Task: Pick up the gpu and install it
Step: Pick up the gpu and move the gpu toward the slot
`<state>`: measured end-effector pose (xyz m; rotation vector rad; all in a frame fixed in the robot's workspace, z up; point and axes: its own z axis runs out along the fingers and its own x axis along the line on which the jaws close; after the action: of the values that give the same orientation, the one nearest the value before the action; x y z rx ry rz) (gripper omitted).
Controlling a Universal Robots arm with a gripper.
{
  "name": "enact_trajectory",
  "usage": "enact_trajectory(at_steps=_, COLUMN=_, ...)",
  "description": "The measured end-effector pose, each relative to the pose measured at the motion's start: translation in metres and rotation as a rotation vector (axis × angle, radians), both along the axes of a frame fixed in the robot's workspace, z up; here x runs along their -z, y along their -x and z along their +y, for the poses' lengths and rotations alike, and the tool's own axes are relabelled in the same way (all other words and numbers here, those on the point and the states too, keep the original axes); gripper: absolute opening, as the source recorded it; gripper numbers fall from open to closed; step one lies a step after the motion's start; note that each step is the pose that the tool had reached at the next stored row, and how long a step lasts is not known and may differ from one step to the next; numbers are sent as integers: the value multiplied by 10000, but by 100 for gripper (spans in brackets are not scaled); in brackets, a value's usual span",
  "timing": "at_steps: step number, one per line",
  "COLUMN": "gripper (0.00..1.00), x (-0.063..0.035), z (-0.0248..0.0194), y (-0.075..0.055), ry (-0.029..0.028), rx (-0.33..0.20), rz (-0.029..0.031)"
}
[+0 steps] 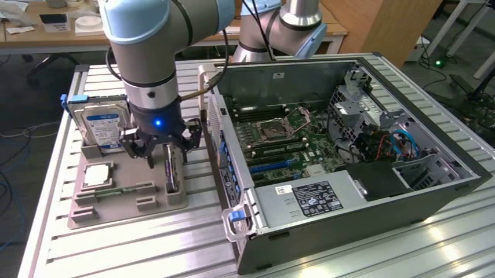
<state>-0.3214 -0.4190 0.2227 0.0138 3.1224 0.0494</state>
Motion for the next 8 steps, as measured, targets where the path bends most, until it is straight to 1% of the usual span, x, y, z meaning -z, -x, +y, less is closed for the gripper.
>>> enact_trajectory(at_steps=5, gripper=71, x=48, z=8, y=1, ry=1, rx=2, rz=0)
enact_trajectory(at_steps=8, gripper=71, x=69, z=36, y=1, ry=11, rx=2, rz=1)
